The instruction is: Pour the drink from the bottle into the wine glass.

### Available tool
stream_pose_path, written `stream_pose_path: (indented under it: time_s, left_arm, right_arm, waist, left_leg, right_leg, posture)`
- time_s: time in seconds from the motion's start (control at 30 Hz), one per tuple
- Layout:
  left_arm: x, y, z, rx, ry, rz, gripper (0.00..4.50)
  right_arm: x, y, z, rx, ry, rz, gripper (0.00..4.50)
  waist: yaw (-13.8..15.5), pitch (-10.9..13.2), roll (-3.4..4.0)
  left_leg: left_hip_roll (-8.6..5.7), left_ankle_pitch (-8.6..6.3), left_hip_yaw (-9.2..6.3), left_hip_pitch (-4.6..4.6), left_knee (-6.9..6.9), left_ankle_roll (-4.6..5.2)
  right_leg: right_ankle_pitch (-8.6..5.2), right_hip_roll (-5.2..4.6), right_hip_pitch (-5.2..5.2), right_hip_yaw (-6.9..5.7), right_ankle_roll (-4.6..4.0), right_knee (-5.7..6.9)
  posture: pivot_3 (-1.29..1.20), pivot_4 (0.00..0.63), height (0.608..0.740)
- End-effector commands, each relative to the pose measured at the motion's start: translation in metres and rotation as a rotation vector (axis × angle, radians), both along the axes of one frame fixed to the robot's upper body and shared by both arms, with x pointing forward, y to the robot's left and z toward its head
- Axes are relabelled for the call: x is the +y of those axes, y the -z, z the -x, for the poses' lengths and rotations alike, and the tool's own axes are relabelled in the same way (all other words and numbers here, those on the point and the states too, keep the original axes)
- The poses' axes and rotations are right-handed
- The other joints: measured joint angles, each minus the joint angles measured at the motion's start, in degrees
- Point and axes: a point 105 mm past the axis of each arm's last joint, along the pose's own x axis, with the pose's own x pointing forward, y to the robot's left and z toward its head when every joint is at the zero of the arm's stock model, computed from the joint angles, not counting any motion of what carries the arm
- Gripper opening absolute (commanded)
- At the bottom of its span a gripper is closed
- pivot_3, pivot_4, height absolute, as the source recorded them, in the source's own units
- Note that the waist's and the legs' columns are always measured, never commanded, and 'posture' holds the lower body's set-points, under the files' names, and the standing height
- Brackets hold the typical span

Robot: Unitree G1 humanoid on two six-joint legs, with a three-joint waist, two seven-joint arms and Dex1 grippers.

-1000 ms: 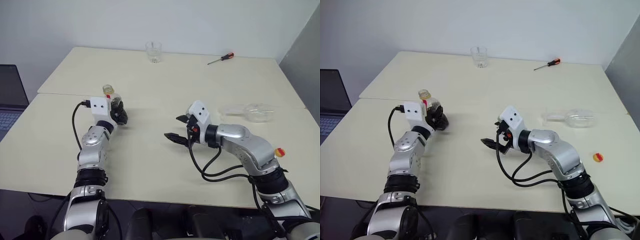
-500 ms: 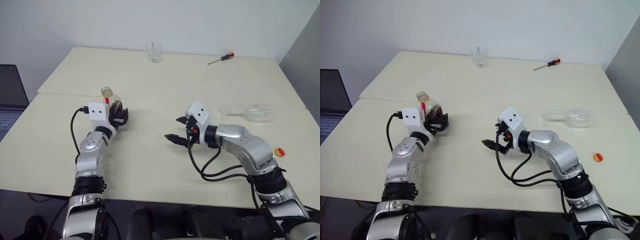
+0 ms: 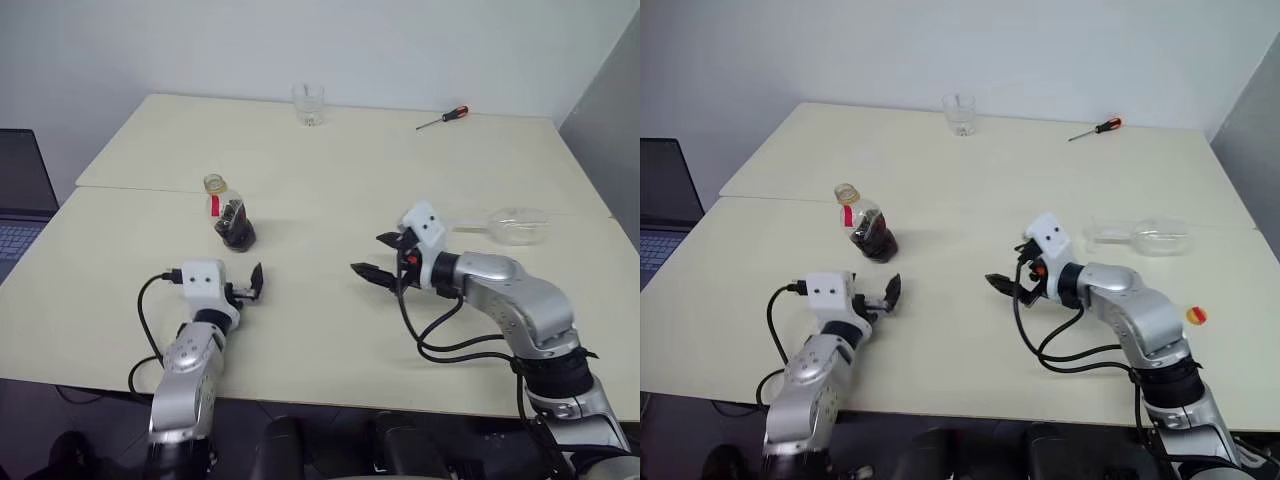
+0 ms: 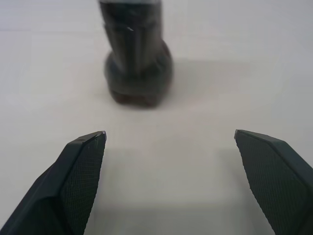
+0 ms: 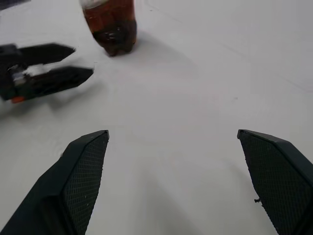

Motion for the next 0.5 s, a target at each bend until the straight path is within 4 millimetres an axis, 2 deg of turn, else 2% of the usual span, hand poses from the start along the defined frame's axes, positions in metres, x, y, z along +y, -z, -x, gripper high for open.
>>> stream_pose_path:
  time_s: [0.03,0.1,0.17,0.3,0.5]
  left_arm:
    - [-0.068,-0.014,0.02,0.008,0.499,-0.021,4.49]
    - [-0.08,-0.009,0.017,0.052,0.632,-0.104,4.49]
    - [-0.089,-0.017,0.005,0.043,0.708,-0.176,4.49]
    - [-0.107,-0.038,-0.01,0.011,0.835,-0.258,4.49]
    - [-0.121,-0.051,-0.013,-0.015,0.938,-0.302,4.49]
  right_arm:
    - [-0.027,-0.015,0.001,0.024,0.157,-0.188,4.5]
    - [-0.03,-0.011,0.007,0.08,0.21,-0.281,4.5]
    - [-0.039,-0.003,0.007,0.146,0.322,-0.399,4.5]
    - [-0.073,0.014,-0.003,0.243,0.648,-0.579,4.5]
    - [-0.106,0.017,-0.03,0.292,0.883,-0.758,4.5]
  waist:
    - [0.25,0.0,0.0]
    - [0.17,-0.03,0.05]
    - [0.09,-0.03,0.04]
    - [-0.16,-0.05,0.07]
    - [-0.43,-0.05,0.11]
  left_leg:
    - [-0.01,0.0,0.01,0.01,0.01,0.0]
    - [-0.01,0.0,-0.03,0.07,-0.01,0.0]
    - [-0.01,0.0,-0.06,0.1,-0.01,0.0]
    - [0.01,0.0,-0.14,0.09,-0.01,0.01]
    - [-0.05,0.0,-0.03,0.08,-0.03,0.02]
  right_leg:
    - [-0.01,0.0,0.05,-0.07,-0.01,0.0]
    - [-0.04,0.02,0.1,-0.13,0.01,0.02]
    - [-0.16,0.07,0.13,-0.11,0.2,0.01]
    - [-0.16,0.17,0.11,-0.11,0.21,0.04]
    - [-0.12,0.11,-0.06,0.05,0.17,0.01]
  posture:
    - [0.0,0.15,0.74]
    - [0.0,0.15,0.74]
    - [0.0,0.15,0.74]
    - [0.0,0.15,0.74]
    - [0.0,0.15,0.74]
